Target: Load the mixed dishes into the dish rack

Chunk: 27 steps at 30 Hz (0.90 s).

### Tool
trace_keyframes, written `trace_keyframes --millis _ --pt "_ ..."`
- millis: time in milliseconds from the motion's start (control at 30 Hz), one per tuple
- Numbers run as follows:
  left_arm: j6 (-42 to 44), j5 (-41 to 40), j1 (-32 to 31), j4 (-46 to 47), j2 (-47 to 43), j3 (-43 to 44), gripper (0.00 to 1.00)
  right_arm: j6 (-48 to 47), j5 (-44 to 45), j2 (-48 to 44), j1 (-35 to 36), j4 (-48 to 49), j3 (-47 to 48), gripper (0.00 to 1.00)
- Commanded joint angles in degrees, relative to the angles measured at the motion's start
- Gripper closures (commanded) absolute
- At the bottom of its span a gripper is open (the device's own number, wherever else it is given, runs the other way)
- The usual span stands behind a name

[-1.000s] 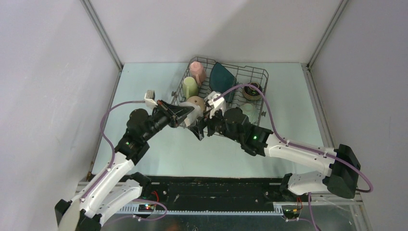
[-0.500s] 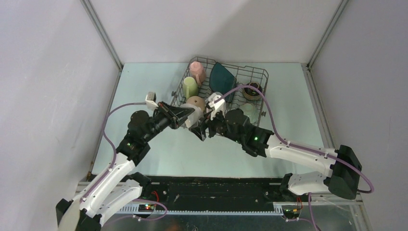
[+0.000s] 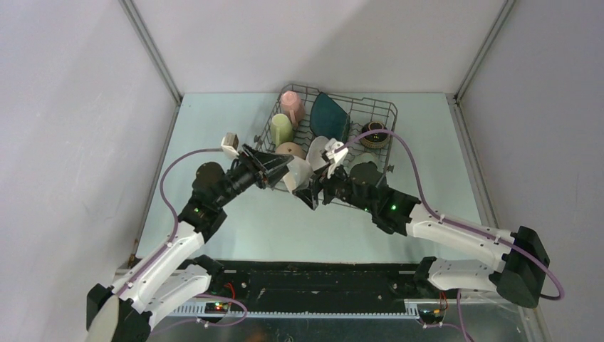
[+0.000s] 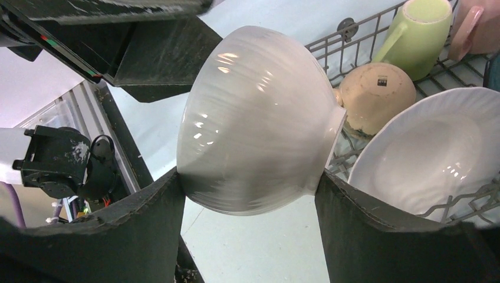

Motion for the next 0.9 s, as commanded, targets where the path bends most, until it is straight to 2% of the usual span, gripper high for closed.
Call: trace_keyframes --millis 0,233,400,500,867 --pt "0.1 1.0 -0.2 2.7 -0.5 1.0 0.49 1.2 -0.8 -2.9 -1.4 3.5 0.1 1.0" --pt "1.4 0.6 -0.2 0.5 -1.4 0.7 0.39 1.2 -1.0 -4.7 -3.5 1.2 0.0 1.0" --pt "4.8 0.8 -0.1 -4.3 -2.8 2.6 0.15 1.4 -1.4 -6.0 -5.5 -0.9 0.0 1.0" --pt "7.9 0.0 0.0 -10.0 -3.7 5.3 0.08 1.3 -1.5 -7.1 -6.4 -2.8 0.0 1.0" --pt "10.3 -0.6 0.8 -13.2 -4.6 6.2 0.03 2.0 -2.7 -10.7 -11.7 -4.9 -2.2 1.0"
